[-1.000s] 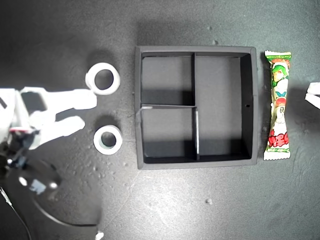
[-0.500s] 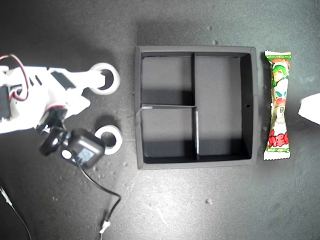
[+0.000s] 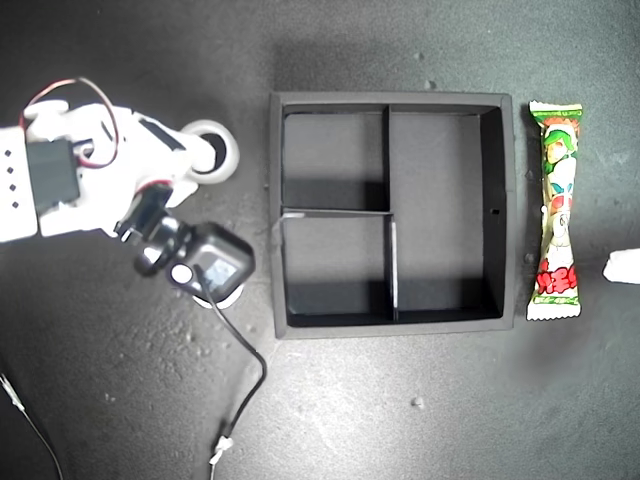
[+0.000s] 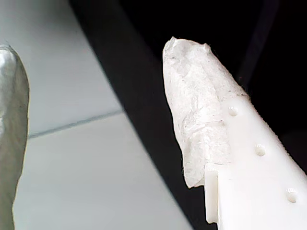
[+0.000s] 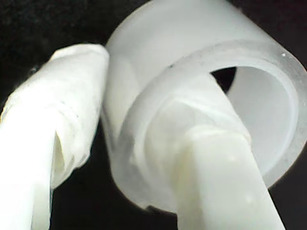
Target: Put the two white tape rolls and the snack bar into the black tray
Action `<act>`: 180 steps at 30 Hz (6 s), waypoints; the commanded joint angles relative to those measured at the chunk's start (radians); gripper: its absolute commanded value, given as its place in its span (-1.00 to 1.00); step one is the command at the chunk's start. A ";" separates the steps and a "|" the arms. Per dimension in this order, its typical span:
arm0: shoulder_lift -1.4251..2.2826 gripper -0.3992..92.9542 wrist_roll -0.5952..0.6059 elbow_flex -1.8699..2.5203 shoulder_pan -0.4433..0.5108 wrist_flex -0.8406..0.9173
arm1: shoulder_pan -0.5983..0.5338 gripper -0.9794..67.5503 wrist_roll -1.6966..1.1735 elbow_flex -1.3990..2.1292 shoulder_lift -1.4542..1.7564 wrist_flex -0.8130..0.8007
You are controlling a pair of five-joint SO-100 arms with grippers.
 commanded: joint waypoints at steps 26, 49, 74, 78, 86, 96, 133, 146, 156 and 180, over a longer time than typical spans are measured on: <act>-0.379 -0.99 0.124 -1.131 0.089 0.584 | 0.170 -0.43 0.021 -0.124 -0.683 0.038; -0.896 -0.78 0.120 -1.759 0.095 0.851 | 0.178 -0.98 0.029 -0.242 -0.868 0.051; -0.345 -0.69 -0.172 -1.405 0.196 1.097 | 0.265 -0.98 0.448 -0.857 -0.856 0.456; -0.313 -0.68 -0.304 -1.364 0.310 1.094 | 0.302 -0.98 0.190 -0.848 -0.874 0.295; -0.327 -0.67 -0.423 -1.282 0.397 1.086 | 0.273 -0.99 -0.275 -0.862 -0.951 0.149; -0.003 -0.74 -0.344 -0.785 0.322 0.917 | 0.225 -0.99 -0.351 -0.976 -1.160 0.097; 0.054 -0.72 -0.500 -0.112 0.512 0.121 | 0.199 -0.57 -0.318 -0.873 -1.160 0.091; -0.054 -0.72 -0.483 -0.121 0.486 0.060 | 0.153 -0.70 -0.267 -1.035 -1.147 0.235; -0.040 -0.96 -0.465 -0.130 0.423 0.107 | 0.176 -0.98 0.383 -1.155 -1.066 0.488; -0.440 -0.95 -0.198 -1.169 0.357 0.696 | 0.216 -0.98 0.710 -0.425 -0.561 0.330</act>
